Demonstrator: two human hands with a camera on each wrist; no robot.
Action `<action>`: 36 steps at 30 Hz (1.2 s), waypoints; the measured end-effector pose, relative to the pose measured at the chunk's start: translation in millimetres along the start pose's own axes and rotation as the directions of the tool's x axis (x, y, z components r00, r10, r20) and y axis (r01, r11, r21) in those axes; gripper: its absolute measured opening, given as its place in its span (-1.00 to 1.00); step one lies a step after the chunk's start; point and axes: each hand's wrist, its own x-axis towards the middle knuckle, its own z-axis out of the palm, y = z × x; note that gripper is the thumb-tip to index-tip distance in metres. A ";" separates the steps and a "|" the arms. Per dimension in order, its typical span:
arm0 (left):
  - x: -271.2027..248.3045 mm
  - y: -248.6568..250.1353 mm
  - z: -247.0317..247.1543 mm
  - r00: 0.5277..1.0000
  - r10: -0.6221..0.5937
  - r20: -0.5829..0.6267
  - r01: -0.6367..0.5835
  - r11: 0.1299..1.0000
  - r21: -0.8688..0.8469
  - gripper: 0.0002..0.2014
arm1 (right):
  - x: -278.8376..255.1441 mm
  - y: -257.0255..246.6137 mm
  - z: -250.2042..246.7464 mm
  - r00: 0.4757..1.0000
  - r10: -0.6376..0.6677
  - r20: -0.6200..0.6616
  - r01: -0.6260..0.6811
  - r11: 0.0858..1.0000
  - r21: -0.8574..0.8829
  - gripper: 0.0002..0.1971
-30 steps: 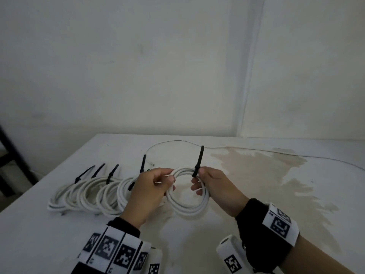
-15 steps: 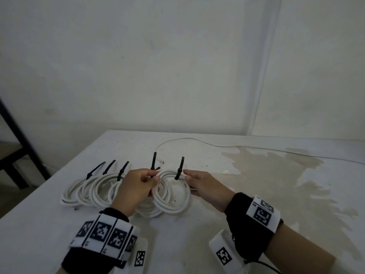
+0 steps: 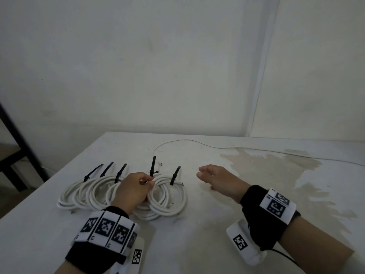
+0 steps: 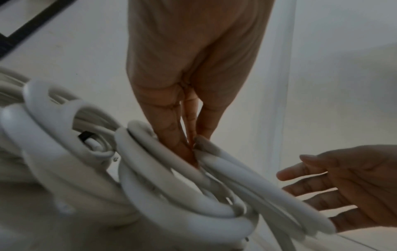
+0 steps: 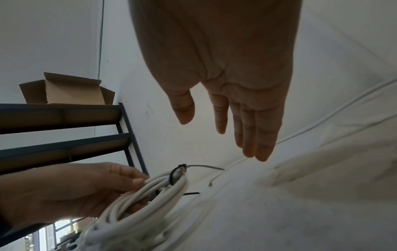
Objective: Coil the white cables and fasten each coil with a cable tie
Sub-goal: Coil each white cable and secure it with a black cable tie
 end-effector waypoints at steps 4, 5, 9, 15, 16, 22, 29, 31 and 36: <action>-2.8 2.6 -1.9 1.000 0.019 0.013 -0.020 0.992 0.121 -0.81 | 4.9 8.7 -23.5 0.998 0.006 -0.069 -0.012 0.995 -0.098 -0.56; -2.8 5.0 -3.8 1.000 0.024 -0.001 -0.024 0.990 0.141 -0.81 | 7.2 11.1 -30.0 0.996 0.011 -0.087 -0.022 0.991 -0.129 -0.56; -3.2 30.5 -13.1 0.990 0.102 -0.094 -0.077 0.968 0.238 -0.79 | 20.7 22.3 -57.5 0.989 0.061 -0.138 -0.089 0.975 -0.205 -0.53; 18.2 73.9 -6.5 0.976 0.178 -0.125 -0.133 0.942 0.308 -0.77 | 50.9 29.3 -77.8 0.974 0.113 -0.194 -0.155 0.964 -0.218 -0.51; 25.0 79.3 -4.5 0.979 0.174 -0.108 -0.132 0.939 0.319 -0.77 | 57.2 28.3 -78.2 0.975 0.112 -0.192 -0.156 0.959 -0.235 -0.51; 73.3 104.2 -1.8 0.986 0.158 -0.060 -0.121 0.908 0.401 -0.77 | 97.5 13.4 -82.1 0.985 0.065 -0.160 -0.124 0.912 -0.391 -0.50; 125.6 119.1 8.0 0.995 0.071 0.069 -0.096 0.860 0.500 -0.87 | 142.9 12.1 -85.4 0.989 0.096 -0.116 -0.146 0.807 -0.572 -0.49; 138.3 119.4 16.0 0.994 0.050 0.102 -0.096 0.844 0.527 -0.84 | 153.7 17.7 -84.6 0.987 0.134 -0.092 -0.162 0.766 -0.622 -0.47; 162.6 120.7 40.7 0.985 0.047 0.165 -0.137 0.796 0.589 -0.79 | 170.3 26.8 -83.1 0.982 0.182 -0.054 -0.158 0.625 -0.764 -0.44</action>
